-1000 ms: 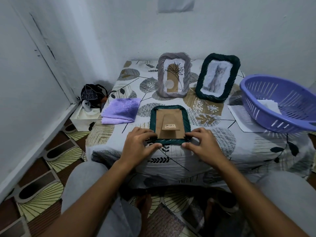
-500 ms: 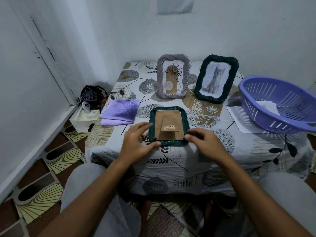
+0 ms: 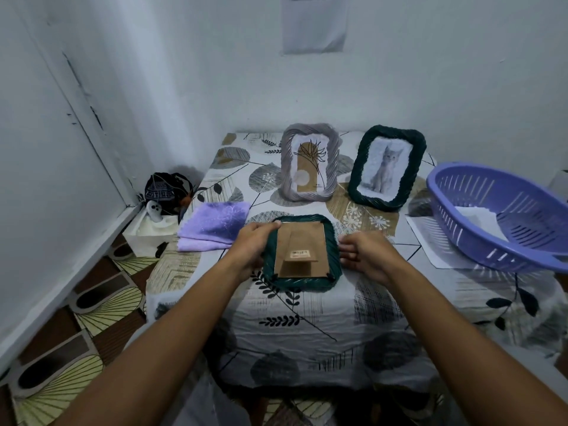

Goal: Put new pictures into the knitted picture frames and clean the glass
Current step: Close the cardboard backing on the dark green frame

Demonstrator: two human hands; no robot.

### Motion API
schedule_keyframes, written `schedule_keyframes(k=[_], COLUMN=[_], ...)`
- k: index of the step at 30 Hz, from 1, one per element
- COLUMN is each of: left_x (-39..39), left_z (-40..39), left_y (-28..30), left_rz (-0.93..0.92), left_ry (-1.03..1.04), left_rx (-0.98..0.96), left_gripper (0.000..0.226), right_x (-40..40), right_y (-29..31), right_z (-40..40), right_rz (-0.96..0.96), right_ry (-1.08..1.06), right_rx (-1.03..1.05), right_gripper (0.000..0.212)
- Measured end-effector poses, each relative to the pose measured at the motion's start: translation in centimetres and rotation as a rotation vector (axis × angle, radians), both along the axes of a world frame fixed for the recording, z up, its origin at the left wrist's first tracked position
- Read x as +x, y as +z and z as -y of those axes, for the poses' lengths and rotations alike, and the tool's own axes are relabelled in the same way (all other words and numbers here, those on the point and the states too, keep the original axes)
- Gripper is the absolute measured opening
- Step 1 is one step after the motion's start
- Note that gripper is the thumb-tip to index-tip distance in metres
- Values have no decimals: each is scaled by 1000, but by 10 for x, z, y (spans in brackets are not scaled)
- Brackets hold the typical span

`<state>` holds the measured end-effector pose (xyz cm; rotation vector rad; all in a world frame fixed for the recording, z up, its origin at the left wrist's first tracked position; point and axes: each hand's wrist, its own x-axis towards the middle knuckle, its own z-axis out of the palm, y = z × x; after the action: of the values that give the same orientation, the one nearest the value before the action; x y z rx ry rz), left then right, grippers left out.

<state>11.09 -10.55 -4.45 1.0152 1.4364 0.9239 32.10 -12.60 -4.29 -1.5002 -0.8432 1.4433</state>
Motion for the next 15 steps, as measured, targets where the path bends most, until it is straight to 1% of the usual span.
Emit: schedule_keyframes(k=[1, 3, 5, 7, 9, 11, 13, 15], left_x=[-1, -2, -1, 0, 2, 6, 13, 24], left_z=[-1, 0, 2, 1, -1, -3, -2, 3], left_y=[0, 2, 6, 10, 17, 25, 37, 54], left_rz=[21, 84, 129, 144, 133, 36, -111, -182], left_ry=[11, 23, 19, 0, -20, 1, 11, -21], left_rx=[-6, -7, 4, 30, 74, 192, 381, 512], left_gripper=[35, 30, 20, 12, 10, 7, 4, 8], right_x=[0, 2, 5, 7, 7, 7, 6, 4], right_y=[1, 5, 11, 20, 32, 43, 53, 61], right_z=[0, 2, 2, 2, 2, 1, 2, 5], right_rz=[-39, -139, -216, -257, -277, -287, -271, -233], right_ry=[-3, 1, 41, 68, 57, 32, 23, 10], right_rx=[3, 14, 35, 58, 103, 147, 190, 243], right_gripper=[5, 18, 27, 31, 33, 36, 40, 41])
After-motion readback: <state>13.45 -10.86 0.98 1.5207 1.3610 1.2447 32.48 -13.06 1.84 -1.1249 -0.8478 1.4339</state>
